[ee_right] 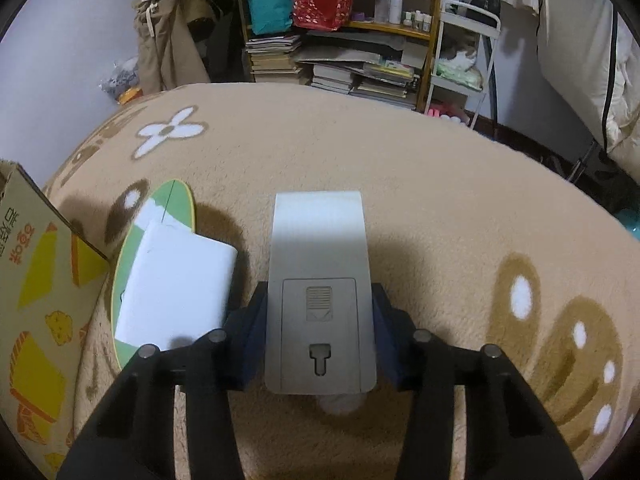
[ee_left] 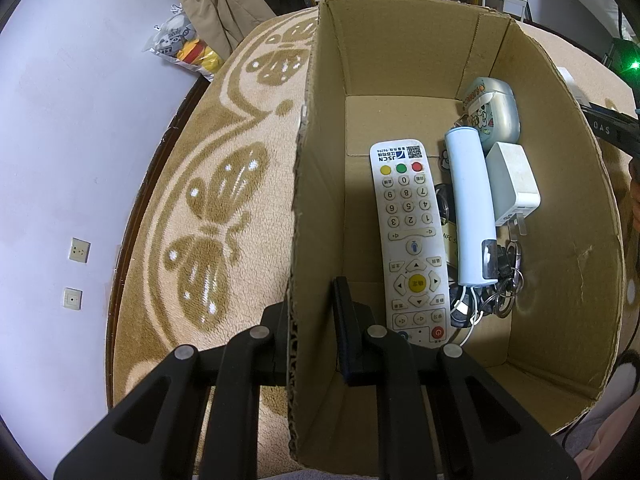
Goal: Organize rigid objects
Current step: 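Move the right tool to the white wall-plate charger and grasp it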
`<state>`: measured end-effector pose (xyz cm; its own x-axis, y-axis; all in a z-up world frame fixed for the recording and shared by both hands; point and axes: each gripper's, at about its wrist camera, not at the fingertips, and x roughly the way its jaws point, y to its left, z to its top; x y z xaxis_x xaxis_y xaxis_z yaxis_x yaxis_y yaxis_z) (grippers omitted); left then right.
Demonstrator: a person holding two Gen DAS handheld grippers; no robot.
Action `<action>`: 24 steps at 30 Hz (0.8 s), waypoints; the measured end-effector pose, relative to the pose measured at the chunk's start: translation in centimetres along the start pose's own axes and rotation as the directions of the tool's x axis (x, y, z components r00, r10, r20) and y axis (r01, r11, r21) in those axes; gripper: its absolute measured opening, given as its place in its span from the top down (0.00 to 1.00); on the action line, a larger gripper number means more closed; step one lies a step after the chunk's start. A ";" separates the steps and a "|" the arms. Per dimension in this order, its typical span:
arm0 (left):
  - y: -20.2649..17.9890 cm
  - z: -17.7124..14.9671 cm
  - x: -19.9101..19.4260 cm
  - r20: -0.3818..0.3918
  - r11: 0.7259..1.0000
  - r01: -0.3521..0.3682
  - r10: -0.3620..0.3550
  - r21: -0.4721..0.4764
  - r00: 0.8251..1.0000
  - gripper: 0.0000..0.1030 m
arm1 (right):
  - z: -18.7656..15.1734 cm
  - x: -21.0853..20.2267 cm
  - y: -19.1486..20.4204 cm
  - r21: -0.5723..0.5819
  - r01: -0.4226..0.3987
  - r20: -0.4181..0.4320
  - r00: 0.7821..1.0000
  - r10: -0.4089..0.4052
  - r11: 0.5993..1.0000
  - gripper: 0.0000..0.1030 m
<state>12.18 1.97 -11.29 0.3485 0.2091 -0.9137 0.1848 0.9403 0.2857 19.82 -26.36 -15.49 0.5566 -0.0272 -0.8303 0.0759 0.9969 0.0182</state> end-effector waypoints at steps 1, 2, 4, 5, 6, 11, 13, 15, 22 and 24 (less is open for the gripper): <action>0.0 0.0 0.0 0.000 1.000 0.000 0.000 0.000 1.000 0.86 | 0.0 -0.1 0.0 0.000 0.001 0.001 1.000 -0.001 1.000 0.51; 0.0 0.0 0.0 0.000 1.000 0.001 -0.001 0.000 1.000 0.86 | -0.2 -0.3 -0.1 0.004 -0.001 0.005 1.000 0.001 1.000 0.51; -0.1 0.0 0.0 0.000 1.000 0.000 0.000 0.000 1.000 0.86 | -0.5 -0.8 -0.2 0.019 -0.001 0.013 1.000 0.000 1.000 0.51; 0.0 0.0 0.0 0.000 1.000 -0.001 0.001 0.001 1.000 0.86 | -0.7 -1.1 -0.3 0.026 0.003 0.018 1.000 -0.004 1.000 0.51; 0.0 0.0 0.0 0.001 1.000 -0.001 0.001 0.001 1.000 0.86 | -0.9 -1.4 -0.4 0.031 0.001 0.026 1.000 -0.002 1.000 0.51; 0.0 0.1 0.0 -0.001 1.000 0.001 -0.001 -0.004 1.000 0.86 | -1.3 -2.6 -0.7 0.072 -0.019 0.049 0.999 0.016 0.997 0.51; 0.1 0.1 0.0 -0.002 1.000 0.002 -0.002 -0.004 1.000 0.86 | -1.1 -3.3 -0.6 0.080 -0.036 0.064 0.998 0.031 0.996 0.51; 0.1 0.2 -0.1 -0.002 1.000 0.001 -0.001 -0.002 1.000 0.86 | -0.8 -4.2 -0.3 0.073 -0.051 0.089 0.995 0.044 0.996 0.51; 0.1 0.2 -0.1 -0.002 1.000 0.002 -0.002 -0.003 1.000 0.86 | 0.2 -7.4 2.1 0.058 -0.134 0.161 0.979 0.123 0.989 0.51; 0.1 0.2 -0.1 -0.001 1.000 0.000 0.000 -0.002 1.000 0.86 | 0.4 -8.4 3.2 0.039 -0.160 0.179 0.972 0.151 0.986 0.51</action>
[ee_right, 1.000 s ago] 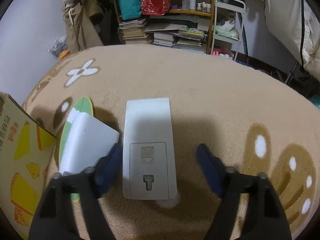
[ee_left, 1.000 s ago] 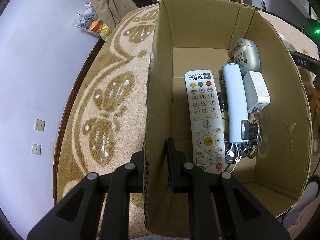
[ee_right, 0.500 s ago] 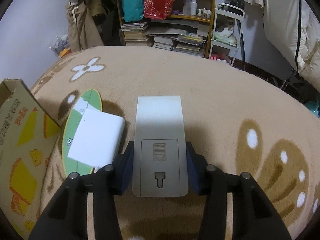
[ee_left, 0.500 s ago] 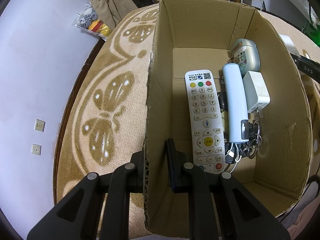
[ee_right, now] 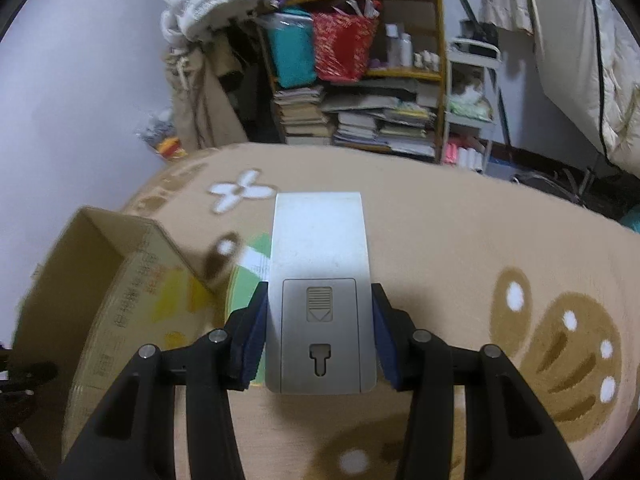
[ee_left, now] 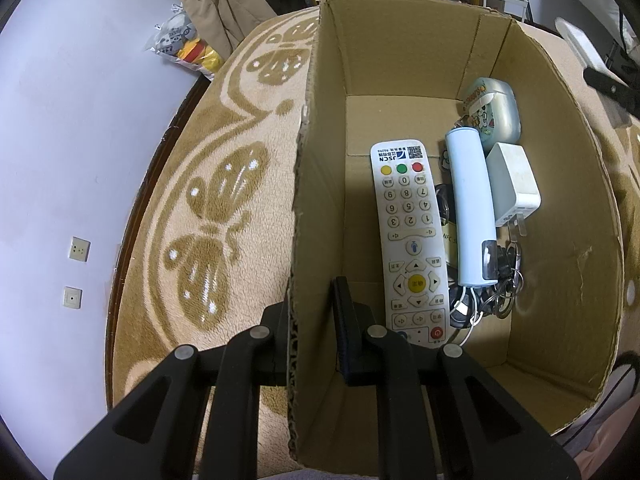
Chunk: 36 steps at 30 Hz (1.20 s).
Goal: Organize rigid objects
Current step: 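Move the right tool to the white wall-plate charger and grasp it, then carry the wall-plate charger into the box and open the right tool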
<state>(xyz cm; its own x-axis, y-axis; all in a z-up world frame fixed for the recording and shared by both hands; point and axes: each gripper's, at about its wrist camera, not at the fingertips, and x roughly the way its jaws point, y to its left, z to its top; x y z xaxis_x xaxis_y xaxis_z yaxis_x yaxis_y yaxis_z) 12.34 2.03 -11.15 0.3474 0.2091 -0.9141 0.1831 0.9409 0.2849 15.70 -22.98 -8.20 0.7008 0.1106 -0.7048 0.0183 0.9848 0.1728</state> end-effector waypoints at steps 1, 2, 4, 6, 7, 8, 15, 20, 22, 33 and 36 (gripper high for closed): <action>0.0 0.0 0.0 0.000 1.000 0.000 0.000 0.000 1.000 0.86 | 0.2 -0.4 0.6 -0.003 -0.012 0.007 1.000 0.012 1.000 0.51; 0.0 0.0 0.0 0.000 1.000 0.000 0.000 0.000 1.000 0.86 | 0.4 -0.7 1.1 -0.005 -0.027 0.010 1.000 0.027 1.000 0.51; 0.0 0.0 0.0 0.001 1.000 0.001 -0.001 0.000 1.000 0.86 | 0.5 -1.4 2.5 -0.011 -0.058 0.019 0.998 0.058 0.998 0.51; 0.0 0.0 0.0 0.002 1.000 0.000 0.000 0.000 1.000 0.86 | 0.7 -2.1 4.1 -0.029 -0.091 0.028 0.995 0.092 0.995 0.51; 0.0 0.0 0.0 0.002 1.000 0.000 0.000 0.001 1.000 0.86 | 0.8 -2.2 4.6 -0.036 -0.101 0.030 0.994 0.102 0.994 0.51; 0.0 0.0 0.0 0.003 1.000 -0.001 0.001 0.001 1.000 0.86 | 0.8 -2.5 5.3 -0.047 -0.116 0.031 0.993 0.118 0.992 0.51; 0.0 0.0 -0.1 0.004 1.000 -0.001 0.001 -0.001 1.000 0.86 | -0.4 -3.2 10.0 -0.138 -0.220 0.012 0.975 0.223 0.966 0.51; 0.0 0.1 -0.2 0.003 1.000 0.000 0.000 -0.002 1.000 0.86 | -1.5 -3.1 11.5 -0.174 -0.260 -0.032 0.965 0.258 0.950 0.51; 0.0 0.1 -0.2 0.004 1.000 0.000 0.000 -0.002 1.000 0.86 | -1.8 -2.9 12.0 -0.180 -0.273 -0.046 0.962 0.269 0.945 0.51; 0.1 0.0 -0.2 0.005 1.000 0.004 -0.004 -0.005 1.000 0.86 | -3.3 -2.8 13.5 -0.201 -0.303 -0.075 0.953 0.293 0.932 0.50; 0.1 0.0 -0.2 0.005 1.000 0.006 -0.006 -0.006 1.000 0.86 | -3.3 -2.2 14.1 -0.214 -0.308 -0.091 0.951 0.295 0.927 0.50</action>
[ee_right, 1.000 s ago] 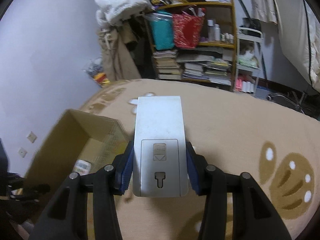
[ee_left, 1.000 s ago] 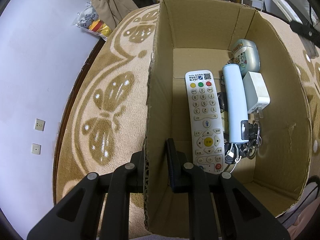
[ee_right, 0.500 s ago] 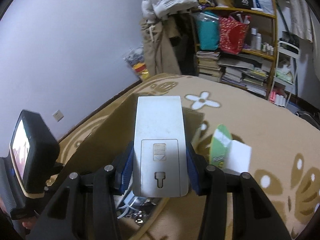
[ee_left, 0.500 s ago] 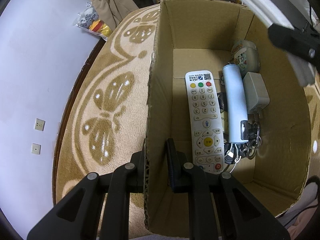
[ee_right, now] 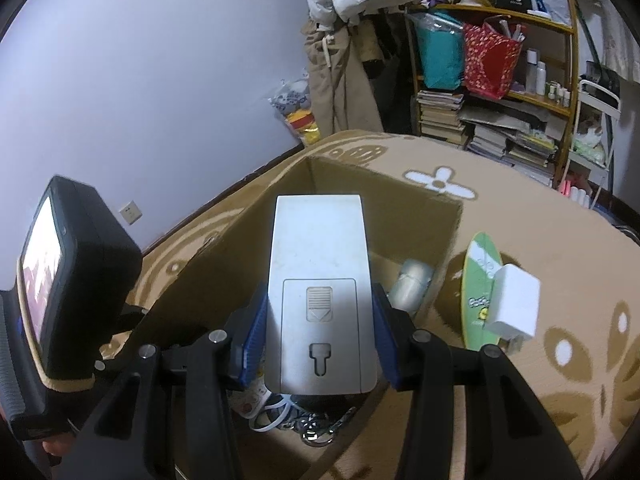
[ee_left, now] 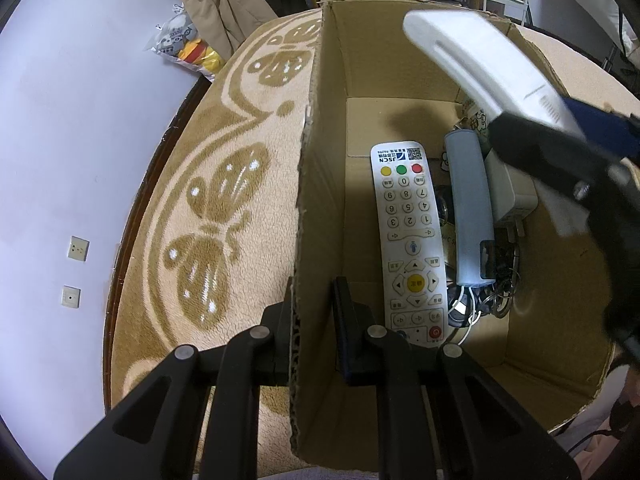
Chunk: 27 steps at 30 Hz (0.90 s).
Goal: Organize rigid objects
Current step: 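Carry the wall-plate charger into the box and open the right tool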
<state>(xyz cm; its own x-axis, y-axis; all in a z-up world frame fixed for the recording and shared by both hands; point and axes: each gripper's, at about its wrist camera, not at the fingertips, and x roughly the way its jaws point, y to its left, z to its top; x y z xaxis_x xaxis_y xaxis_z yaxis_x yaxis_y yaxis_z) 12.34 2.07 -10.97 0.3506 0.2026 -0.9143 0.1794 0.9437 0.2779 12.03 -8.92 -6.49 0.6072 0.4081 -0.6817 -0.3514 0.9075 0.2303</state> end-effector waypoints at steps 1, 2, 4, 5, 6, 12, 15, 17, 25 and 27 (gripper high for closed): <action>0.0 0.0 0.0 0.000 1.000 0.000 0.000 0.000 1.000 0.86 | -0.1 0.1 0.2 -0.004 -0.001 -0.002 1.000 0.001 1.000 0.50; 0.0 0.0 0.0 0.001 1.000 0.002 -0.002 -0.001 1.000 0.86 | -0.2 0.2 0.3 -0.007 -0.003 -0.006 1.000 0.003 1.000 0.50; 0.0 0.0 0.0 0.001 1.000 0.002 -0.002 -0.001 1.000 0.86 | -0.4 0.4 0.5 -0.014 -0.003 -0.016 1.000 0.003 1.000 0.50; 0.0 0.0 -0.1 0.001 1.000 0.001 -0.001 0.000 1.000 0.86 | -0.5 0.5 0.5 -0.015 -0.001 -0.021 1.000 0.000 1.000 0.50; 0.0 0.0 -0.1 0.002 1.000 0.001 -0.001 0.000 1.000 0.86 | -0.6 0.6 0.5 -0.016 0.000 -0.024 1.000 -0.001 1.000 0.50; 0.3 -0.2 -0.1 0.007 1.000 0.005 -0.005 0.001 1.000 0.86 | -0.6 0.6 0.5 -0.017 0.006 -0.025 1.000 -0.007 1.000 0.50; 0.3 -0.2 -0.1 0.007 1.000 0.005 -0.005 0.000 1.000 0.86 | -0.6 0.6 0.4 -0.017 0.020 -0.021 1.000 -0.021 1.000 0.50; 0.3 -0.2 -0.1 0.006 1.000 0.004 -0.004 0.000 1.000 0.86 | -0.4 0.2 0.4 -0.016 0.038 -0.004 0.999 -0.038 0.999 0.49; 0.4 -0.2 0.1 0.008 1.000 0.002 -0.002 0.001 1.000 0.86 | 0.8 -2.3 -1.4 0.032 0.094 0.081 0.992 -0.096 0.995 0.22; 0.4 -0.3 0.2 0.010 1.000 0.001 -0.001 0.002 1.000 0.86 | 1.2 -2.8 -2.5 0.051 0.109 0.103 0.988 -0.113 0.993 0.20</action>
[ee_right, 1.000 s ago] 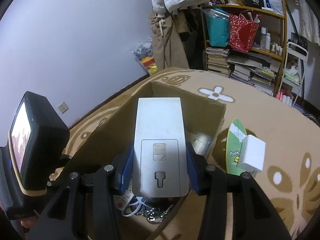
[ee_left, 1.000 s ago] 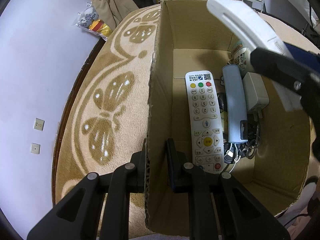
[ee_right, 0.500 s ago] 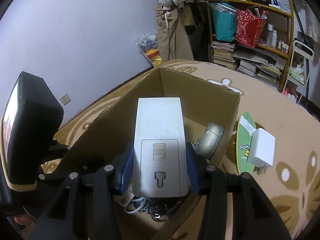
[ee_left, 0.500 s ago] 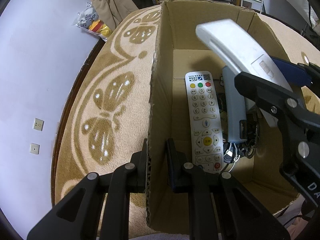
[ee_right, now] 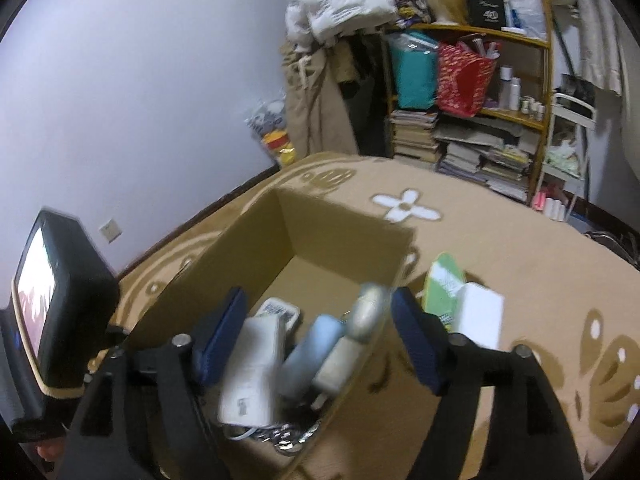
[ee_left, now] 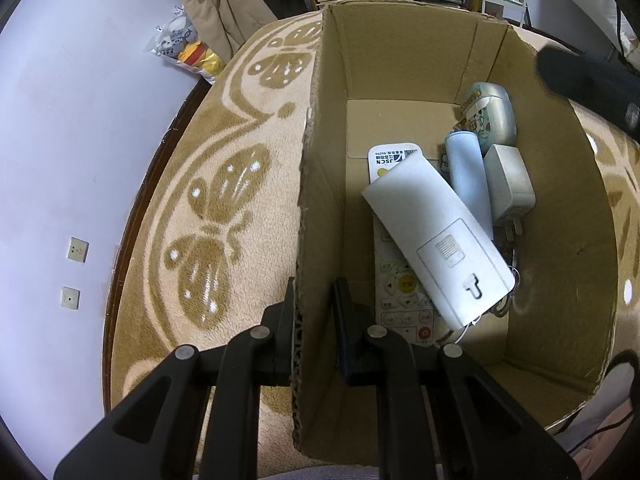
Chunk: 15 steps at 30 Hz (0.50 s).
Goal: Organize rigid objects
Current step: 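Carry the wall-plate charger into the box and open the right tool, then return the right tool to the white cube charger and grasp it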
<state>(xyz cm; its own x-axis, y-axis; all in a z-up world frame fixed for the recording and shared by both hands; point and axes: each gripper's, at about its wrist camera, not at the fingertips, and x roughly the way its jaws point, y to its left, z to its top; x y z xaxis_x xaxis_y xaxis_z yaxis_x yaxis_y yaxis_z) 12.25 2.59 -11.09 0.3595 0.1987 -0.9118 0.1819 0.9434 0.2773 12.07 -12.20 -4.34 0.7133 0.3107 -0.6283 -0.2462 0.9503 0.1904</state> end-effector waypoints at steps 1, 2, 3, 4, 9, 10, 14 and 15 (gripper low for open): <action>0.0 0.0 0.0 0.001 1.000 0.000 0.000 0.000 1.000 0.86 | 0.2 -0.1 -0.5 0.009 0.009 0.006 1.000 -0.009 1.000 0.20; 0.0 -0.1 0.0 0.003 1.000 -0.001 0.001 0.002 1.000 0.86 | 0.4 -0.1 -1.1 0.022 0.021 0.012 1.000 -0.021 1.000 0.20; -0.1 -0.1 0.0 0.004 1.000 -0.002 0.002 0.003 1.000 0.86 | 0.5 -0.1 -1.9 0.041 0.035 0.020 0.999 -0.036 0.999 0.19; -0.1 -0.2 0.0 0.004 1.000 -0.002 0.002 0.003 1.000 0.86 | 0.6 0.1 -2.8 0.067 0.043 0.019 0.999 -0.045 0.997 0.19; 0.0 -0.1 0.0 -0.006 1.000 0.009 -0.009 -0.011 1.000 0.86 | 0.6 1.0 -6.9 0.165 0.081 0.003 0.997 -0.083 0.983 0.19; 0.0 -0.1 -0.1 -0.006 1.000 0.007 -0.007 -0.009 1.000 0.86 | 0.6 1.3 -7.5 0.175 0.096 0.000 0.995 -0.098 0.980 0.19; 0.1 0.0 -0.1 -0.006 1.000 0.002 -0.002 -0.004 1.000 0.86 | -0.1 2.4 -10.3 0.229 0.141 -0.030 0.990 -0.138 0.963 0.19; 0.1 0.0 -0.1 -0.006 1.000 0.003 -0.003 -0.006 1.000 0.86 | -0.4 2.8 -11.0 0.243 0.152 -0.044 0.988 -0.146 0.958 0.19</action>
<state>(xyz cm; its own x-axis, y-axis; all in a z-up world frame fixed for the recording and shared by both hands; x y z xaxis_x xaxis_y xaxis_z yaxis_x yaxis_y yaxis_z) 12.24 2.67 -10.93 0.3531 0.1972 -0.9146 0.1781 0.9455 0.2727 16.51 -21.80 -8.53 0.7121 0.1677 -0.6818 0.0320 0.9623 0.2701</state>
